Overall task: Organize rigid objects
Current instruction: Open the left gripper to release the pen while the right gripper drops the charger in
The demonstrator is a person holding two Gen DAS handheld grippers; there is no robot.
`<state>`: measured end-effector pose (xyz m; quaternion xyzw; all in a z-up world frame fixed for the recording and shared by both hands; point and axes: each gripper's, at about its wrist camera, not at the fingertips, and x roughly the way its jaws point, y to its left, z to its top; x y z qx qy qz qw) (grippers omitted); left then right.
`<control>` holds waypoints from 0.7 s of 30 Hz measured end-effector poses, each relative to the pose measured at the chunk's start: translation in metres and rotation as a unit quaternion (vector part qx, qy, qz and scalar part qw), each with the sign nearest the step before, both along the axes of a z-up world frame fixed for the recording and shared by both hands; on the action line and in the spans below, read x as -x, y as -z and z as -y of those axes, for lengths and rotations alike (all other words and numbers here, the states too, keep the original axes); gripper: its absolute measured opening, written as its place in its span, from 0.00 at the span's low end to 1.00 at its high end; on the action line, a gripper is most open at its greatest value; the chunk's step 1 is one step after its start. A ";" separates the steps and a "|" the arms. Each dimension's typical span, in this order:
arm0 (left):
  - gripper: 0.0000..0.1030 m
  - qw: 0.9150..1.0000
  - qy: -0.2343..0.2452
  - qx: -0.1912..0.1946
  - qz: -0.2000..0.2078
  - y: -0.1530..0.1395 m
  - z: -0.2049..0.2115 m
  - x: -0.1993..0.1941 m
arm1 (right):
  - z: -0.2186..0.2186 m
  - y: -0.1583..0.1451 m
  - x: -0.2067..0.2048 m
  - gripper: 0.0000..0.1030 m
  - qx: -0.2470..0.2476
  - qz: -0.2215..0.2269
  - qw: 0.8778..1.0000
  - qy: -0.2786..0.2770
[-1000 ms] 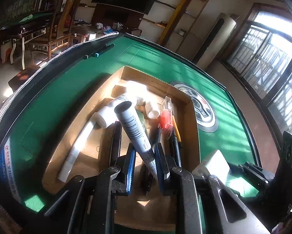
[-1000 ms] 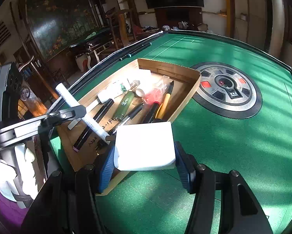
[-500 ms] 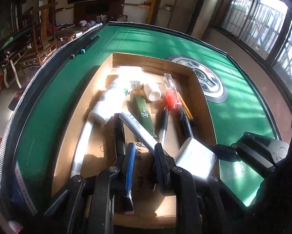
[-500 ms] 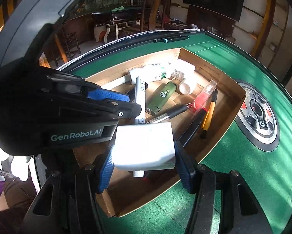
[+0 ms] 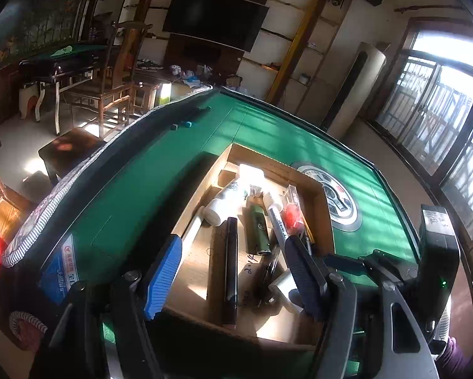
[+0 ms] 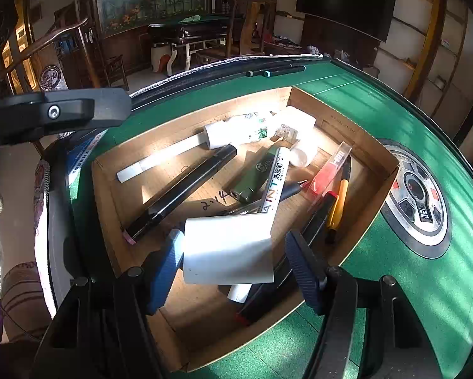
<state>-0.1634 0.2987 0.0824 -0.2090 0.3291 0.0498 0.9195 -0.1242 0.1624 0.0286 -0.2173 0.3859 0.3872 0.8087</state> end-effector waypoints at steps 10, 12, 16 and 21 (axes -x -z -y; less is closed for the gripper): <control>0.69 0.999 -0.025 -0.023 0.002 0.005 0.009 0.010 | 0.047 -0.017 -0.009 0.68 -0.077 -0.025 0.995 0.066; 0.69 0.998 -0.029 -0.046 0.013 0.001 0.019 0.016 | 0.055 -0.016 -0.012 0.68 -0.091 -0.032 0.992 0.082; 0.79 0.993 -0.033 -0.097 0.061 -0.011 0.043 0.030 | 0.086 -0.018 -0.008 0.68 -0.130 -0.035 0.982 0.131; 0.98 0.979 -0.032 -0.154 0.132 -0.026 0.084 0.043 | 0.156 -0.013 -0.005 0.71 -0.190 -0.046 0.956 0.221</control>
